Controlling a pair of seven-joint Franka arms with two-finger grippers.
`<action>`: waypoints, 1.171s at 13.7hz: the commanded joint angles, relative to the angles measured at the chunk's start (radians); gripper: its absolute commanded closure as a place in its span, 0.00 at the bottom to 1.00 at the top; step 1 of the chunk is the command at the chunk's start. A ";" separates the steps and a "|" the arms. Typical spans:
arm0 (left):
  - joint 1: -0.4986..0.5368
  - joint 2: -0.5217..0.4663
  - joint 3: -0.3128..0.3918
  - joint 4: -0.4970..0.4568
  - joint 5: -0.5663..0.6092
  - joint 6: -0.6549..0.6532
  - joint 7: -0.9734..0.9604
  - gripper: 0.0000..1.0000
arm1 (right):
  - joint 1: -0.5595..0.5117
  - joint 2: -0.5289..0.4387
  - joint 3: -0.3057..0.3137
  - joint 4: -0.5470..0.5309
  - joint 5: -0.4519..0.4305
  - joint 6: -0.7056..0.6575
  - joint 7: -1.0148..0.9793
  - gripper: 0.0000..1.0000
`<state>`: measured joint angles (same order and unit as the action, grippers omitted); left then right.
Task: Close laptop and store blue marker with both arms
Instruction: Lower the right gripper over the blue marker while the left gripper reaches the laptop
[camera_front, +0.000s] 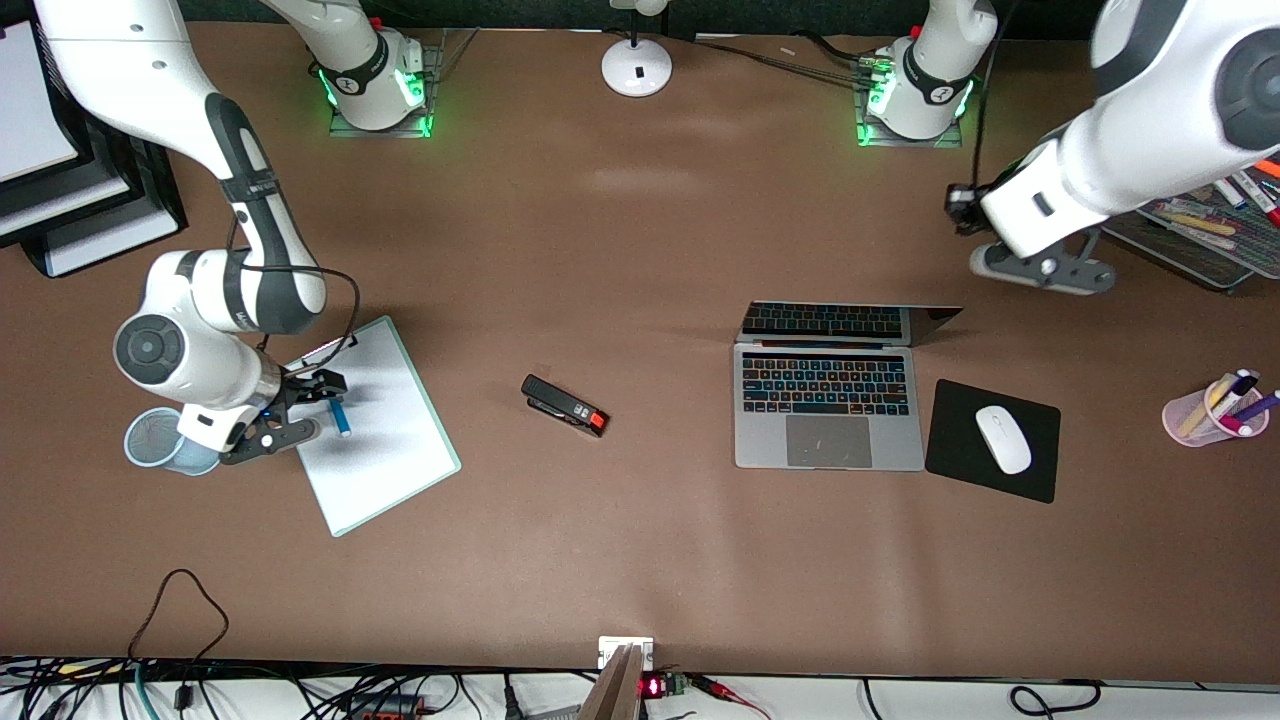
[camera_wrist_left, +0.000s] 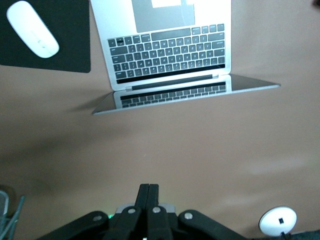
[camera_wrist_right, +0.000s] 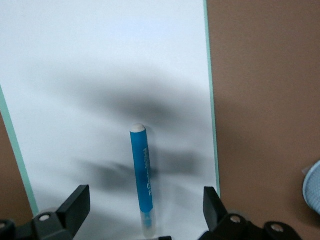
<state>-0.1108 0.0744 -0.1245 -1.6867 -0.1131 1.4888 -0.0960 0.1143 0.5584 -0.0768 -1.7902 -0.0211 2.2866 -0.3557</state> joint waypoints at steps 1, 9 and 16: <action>0.007 -0.010 -0.058 -0.108 -0.022 0.092 -0.060 0.99 | 0.001 0.020 0.000 -0.003 -0.007 0.053 -0.051 0.00; 0.005 -0.005 -0.107 -0.388 -0.017 0.510 -0.093 0.99 | 0.028 0.078 0.000 0.014 0.003 0.145 -0.048 0.15; 0.003 0.054 -0.126 -0.418 -0.010 0.631 -0.096 1.00 | 0.027 0.093 0.000 0.015 0.068 0.148 -0.035 0.29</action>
<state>-0.1134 0.1129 -0.2405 -2.1011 -0.1164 2.0833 -0.1885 0.1435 0.6395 -0.0784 -1.7887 0.0113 2.4290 -0.3922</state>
